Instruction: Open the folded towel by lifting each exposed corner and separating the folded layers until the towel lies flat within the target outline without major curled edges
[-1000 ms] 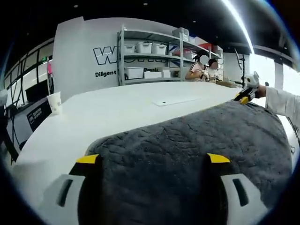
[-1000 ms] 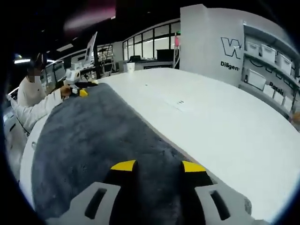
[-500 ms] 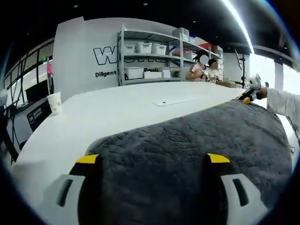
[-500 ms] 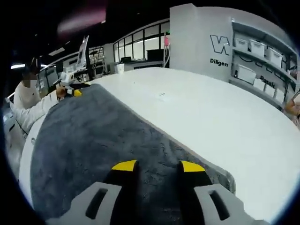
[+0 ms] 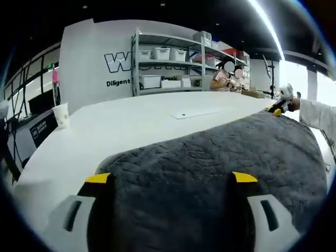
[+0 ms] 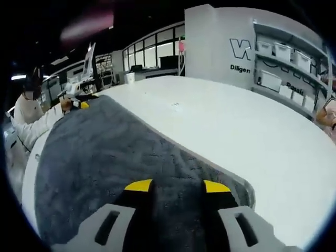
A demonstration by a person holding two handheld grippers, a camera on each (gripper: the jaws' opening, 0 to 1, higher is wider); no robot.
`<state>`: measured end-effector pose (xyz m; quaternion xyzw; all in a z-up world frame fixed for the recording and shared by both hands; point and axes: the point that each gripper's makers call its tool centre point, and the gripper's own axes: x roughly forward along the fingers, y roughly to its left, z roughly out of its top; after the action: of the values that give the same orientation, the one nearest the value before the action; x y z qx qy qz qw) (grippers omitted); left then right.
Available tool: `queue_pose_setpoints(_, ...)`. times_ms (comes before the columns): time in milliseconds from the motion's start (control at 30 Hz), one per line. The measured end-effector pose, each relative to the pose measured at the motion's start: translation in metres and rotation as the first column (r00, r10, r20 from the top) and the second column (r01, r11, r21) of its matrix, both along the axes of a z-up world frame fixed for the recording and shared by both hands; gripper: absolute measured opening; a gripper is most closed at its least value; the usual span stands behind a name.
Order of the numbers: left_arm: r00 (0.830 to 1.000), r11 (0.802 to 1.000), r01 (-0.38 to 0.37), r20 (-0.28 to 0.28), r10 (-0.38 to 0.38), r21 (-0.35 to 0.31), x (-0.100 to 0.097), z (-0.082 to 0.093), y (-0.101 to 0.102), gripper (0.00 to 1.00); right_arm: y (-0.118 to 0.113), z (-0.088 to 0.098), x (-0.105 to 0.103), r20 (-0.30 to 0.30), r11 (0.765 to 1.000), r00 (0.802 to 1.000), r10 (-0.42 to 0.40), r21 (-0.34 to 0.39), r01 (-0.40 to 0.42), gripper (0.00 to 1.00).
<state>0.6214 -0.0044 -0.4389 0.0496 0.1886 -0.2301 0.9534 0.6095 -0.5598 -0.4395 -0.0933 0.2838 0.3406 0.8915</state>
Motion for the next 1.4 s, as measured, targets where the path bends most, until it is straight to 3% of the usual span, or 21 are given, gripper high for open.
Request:
queue_pose_setpoints(367,1.000,1.000,0.001,0.001,-0.001,0.000,0.000,0.000,0.000,0.90,-0.035,-0.002,0.002,0.004,0.997,0.998,-0.065,-0.052,0.065,0.46)
queue_pose_setpoints(867,1.000,1.000,-0.003,0.000,0.003,0.000,0.000,-0.001,0.001,0.90,-0.051,-0.004,-0.009,0.030,0.996,0.996,-0.088,-0.008,0.088,0.49)
queue_pose_setpoints(1100,1.000,1.000,-0.003,0.001,0.003,0.000,-0.001,-0.001,0.000,0.90,-0.051,0.000,-0.019,0.015,0.994,0.995,-0.099,-0.054,0.099,0.50)
queue_pose_setpoints(1400,1.000,1.000,-0.003,0.001,0.003,-0.001,-0.001,-0.001,0.000,0.90,-0.065,-0.005,-0.029,0.005,0.992,0.993,-0.119,-0.032,0.119,0.54)
